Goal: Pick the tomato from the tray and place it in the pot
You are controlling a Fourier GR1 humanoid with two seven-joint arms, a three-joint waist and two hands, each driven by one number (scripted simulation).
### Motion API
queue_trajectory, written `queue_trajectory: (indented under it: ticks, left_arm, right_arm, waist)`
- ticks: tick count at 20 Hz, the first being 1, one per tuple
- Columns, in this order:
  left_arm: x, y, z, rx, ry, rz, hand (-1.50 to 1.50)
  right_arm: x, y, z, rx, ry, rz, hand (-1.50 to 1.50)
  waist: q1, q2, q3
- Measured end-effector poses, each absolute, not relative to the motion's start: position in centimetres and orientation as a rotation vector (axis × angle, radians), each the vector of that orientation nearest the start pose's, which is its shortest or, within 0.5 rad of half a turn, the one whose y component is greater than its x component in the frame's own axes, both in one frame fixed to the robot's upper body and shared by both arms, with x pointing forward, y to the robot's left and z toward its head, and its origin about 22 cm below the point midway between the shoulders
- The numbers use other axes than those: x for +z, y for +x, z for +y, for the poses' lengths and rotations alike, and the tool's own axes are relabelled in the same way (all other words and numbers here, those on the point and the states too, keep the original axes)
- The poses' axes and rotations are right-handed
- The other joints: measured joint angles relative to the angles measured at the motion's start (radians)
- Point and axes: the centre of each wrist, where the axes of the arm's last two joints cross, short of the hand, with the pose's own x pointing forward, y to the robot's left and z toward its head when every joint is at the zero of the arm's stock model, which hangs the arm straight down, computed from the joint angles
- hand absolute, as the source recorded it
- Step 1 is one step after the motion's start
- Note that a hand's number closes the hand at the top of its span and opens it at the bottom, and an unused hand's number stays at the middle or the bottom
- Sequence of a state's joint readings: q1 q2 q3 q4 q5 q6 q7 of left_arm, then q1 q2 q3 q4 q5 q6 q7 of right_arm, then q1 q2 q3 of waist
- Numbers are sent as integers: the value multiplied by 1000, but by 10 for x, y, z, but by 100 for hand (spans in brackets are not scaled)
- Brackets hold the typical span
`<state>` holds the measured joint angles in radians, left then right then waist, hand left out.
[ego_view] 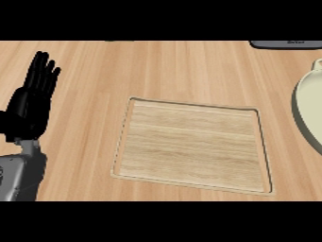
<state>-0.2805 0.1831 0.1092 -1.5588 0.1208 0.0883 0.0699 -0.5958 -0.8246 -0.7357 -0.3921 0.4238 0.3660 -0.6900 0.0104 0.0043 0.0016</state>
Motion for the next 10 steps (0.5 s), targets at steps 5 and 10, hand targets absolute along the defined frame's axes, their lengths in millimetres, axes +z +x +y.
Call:
queue_trajectory:
  ticks: [5, 10]
  left_arm:
    - [81, 302, 267, 40, 89, -1767, 0]
    - [83, 308, 264, 44, 86, -1775, 0]
  right_arm:
    - [114, 256, -582, 48, -596, -1756, -150]
    - [124, 228, -603, -66, -608, -1768, -150]
  waist:
    - [7, 4, 2]
    - [9, 9, 4]
